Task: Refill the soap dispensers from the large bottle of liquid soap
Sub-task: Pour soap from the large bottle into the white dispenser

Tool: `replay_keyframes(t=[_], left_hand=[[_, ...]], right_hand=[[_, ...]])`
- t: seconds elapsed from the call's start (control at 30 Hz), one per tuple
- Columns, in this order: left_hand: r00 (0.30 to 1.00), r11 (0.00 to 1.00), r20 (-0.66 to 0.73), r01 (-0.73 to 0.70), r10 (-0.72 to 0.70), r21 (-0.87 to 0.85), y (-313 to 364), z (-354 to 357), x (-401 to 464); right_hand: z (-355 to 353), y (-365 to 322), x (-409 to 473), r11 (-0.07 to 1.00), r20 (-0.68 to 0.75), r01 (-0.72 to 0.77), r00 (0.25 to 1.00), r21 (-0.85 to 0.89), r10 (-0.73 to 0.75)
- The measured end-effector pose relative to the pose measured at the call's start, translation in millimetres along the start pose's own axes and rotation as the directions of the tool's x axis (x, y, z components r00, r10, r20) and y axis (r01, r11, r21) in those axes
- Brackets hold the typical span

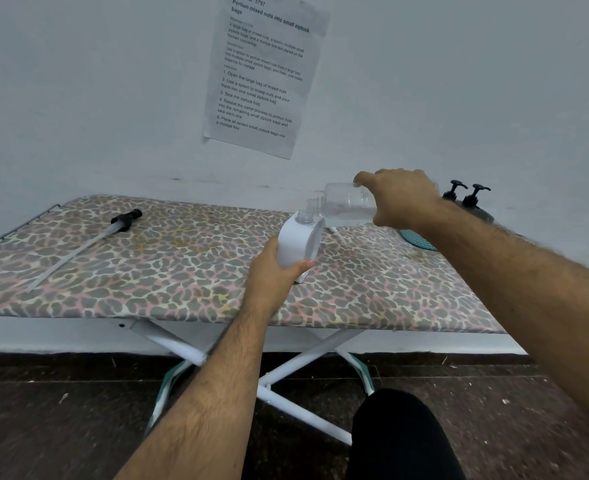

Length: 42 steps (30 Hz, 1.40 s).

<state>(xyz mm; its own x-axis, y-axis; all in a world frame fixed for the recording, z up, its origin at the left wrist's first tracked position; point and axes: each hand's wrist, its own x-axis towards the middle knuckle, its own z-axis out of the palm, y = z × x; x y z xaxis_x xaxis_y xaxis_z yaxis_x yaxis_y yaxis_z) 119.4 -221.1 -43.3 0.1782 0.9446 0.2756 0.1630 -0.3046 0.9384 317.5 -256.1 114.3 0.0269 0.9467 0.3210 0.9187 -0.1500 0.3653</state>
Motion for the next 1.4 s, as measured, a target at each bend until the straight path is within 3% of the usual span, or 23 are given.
replay_keyframes(t=[1.4], left_hand=[[1.000, 1.000, 0.007, 0.005, -0.005, -0.013, 0.5, -0.5, -1.4]], right_hand=[[-1.1, 0.5, 2.1, 1.000, 0.019, -0.001, 1.000, -0.017, 0.001]])
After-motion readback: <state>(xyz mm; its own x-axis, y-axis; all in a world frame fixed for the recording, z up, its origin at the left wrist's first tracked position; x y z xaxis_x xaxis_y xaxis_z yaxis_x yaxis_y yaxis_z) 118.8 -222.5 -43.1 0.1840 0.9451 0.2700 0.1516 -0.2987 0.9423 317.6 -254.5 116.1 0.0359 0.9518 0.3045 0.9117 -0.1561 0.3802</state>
